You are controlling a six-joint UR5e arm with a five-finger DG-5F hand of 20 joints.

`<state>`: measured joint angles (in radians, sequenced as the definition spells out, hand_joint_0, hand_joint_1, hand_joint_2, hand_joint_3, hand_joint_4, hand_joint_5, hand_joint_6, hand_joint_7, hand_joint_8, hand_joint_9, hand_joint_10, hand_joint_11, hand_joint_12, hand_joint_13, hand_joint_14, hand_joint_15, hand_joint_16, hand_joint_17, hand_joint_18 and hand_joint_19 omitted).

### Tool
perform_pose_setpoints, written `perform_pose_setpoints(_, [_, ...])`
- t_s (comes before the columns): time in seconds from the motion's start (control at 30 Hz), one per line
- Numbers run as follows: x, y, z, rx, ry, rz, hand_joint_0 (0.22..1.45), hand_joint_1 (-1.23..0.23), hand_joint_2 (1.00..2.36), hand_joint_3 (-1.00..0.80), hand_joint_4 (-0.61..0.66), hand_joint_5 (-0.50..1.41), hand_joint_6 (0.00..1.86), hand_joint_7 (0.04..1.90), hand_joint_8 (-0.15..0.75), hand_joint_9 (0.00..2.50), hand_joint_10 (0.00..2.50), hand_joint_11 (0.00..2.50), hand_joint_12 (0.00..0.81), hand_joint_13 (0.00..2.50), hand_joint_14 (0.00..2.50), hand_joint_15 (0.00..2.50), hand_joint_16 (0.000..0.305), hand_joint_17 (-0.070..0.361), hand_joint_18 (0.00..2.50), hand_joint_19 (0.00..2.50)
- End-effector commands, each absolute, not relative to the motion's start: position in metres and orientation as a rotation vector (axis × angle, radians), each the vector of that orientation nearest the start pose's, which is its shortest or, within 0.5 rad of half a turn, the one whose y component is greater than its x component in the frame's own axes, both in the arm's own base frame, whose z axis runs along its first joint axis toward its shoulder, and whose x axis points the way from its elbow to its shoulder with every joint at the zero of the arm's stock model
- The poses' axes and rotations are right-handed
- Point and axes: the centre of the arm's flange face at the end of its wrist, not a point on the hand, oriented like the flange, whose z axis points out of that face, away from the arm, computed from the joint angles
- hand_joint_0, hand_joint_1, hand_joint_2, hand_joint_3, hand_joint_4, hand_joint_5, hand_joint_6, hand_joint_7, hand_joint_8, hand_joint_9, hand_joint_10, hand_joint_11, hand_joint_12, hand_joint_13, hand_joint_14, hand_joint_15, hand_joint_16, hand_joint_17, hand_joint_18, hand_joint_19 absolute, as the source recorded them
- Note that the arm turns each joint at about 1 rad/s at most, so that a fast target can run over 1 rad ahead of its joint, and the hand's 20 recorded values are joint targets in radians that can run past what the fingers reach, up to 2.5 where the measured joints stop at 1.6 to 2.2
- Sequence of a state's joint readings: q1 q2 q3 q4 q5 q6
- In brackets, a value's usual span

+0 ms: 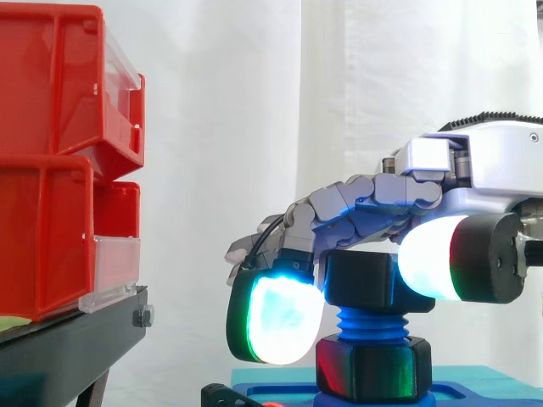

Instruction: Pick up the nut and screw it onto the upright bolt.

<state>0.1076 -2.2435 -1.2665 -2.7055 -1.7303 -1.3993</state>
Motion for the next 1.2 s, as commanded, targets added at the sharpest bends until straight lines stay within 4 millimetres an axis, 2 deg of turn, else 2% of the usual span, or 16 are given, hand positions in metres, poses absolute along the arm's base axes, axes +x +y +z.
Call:
perform_pose_setpoints(0.0, [0.744,-0.039,0.26,-0.08,1.512,0.341,0.49,-0.31,1.0,-0.5,0.28,-0.2,0.5,0.98,0.25,0.46,0.0,0.0,0.161,0.24,0.0,0.0,0.013,0.03,0.05,0.0])
perform_pose_setpoints(0.2, [0.744,-0.042,0.262,-0.078,1.507,0.339,0.49,-0.33,1.0,-0.5,0.31,-0.22,0.5,1.13,0.269,0.48,0.0,0.0,0.178,0.25,0.0,0.0,0.015,0.034,0.07,0.0])
perform_pose_setpoints(0.37, [0.749,-0.043,0.274,-0.104,1.476,0.358,0.49,-0.33,1.0,-0.5,0.3,-0.21,0.51,1.25,0.278,0.51,0.0,0.0,0.19,0.27,0.0,0.0,0.016,0.036,0.08,0.0])
perform_pose_setpoints(0.53, [0.748,-0.048,0.273,-0.107,1.478,0.36,0.5,-0.33,1.0,-0.5,0.3,-0.2,0.59,1.17,0.29,0.59,0.0,0.0,0.189,0.3,0.0,0.0,0.017,0.038,0.12,0.0])
perform_pose_setpoints(0.6, [0.748,-0.049,0.273,-0.106,1.484,0.358,0.5,-0.33,1.0,-0.5,0.3,-0.2,0.61,1.13,0.302,0.69,0.0,0.0,0.19,0.38,0.0,0.0,0.017,0.037,0.16,0.0])
perform_pose_setpoints(0.67, [0.748,-0.051,0.273,-0.104,1.484,0.355,0.51,-0.34,1.0,-0.5,0.28,-0.18,0.67,1.07,0.323,0.96,0.0,0.06,0.184,0.57,0.0,0.0,0.015,0.034,0.22,0.0])
perform_pose_setpoints(0.77, [0.747,-0.055,0.272,-0.1,1.489,0.352,0.52,-0.34,1.0,-0.5,0.26,-0.16,0.7,1.05,0.324,1.08,0.0,0.11,0.18,0.65,0.0,0.0,0.013,0.03,0.26,0.0])
perform_pose_setpoints(0.9, [0.746,-0.064,0.271,-0.092,1.495,0.343,0.52,-0.34,1.0,-0.5,0.24,-0.15,0.73,1.01,0.32,1.12,0.0,0.12,0.177,0.67,0.0,0.0,0.013,0.029,0.28,0.0])
perform_pose_setpoints(1.17, [0.745,-0.07,0.273,-0.093,1.486,0.342,0.53,-0.33,1.0,-0.5,0.21,-0.12,0.73,1.04,0.325,1.22,0.01,0.14,0.178,0.76,0.0,0.0,0.012,0.026,0.31,0.0])
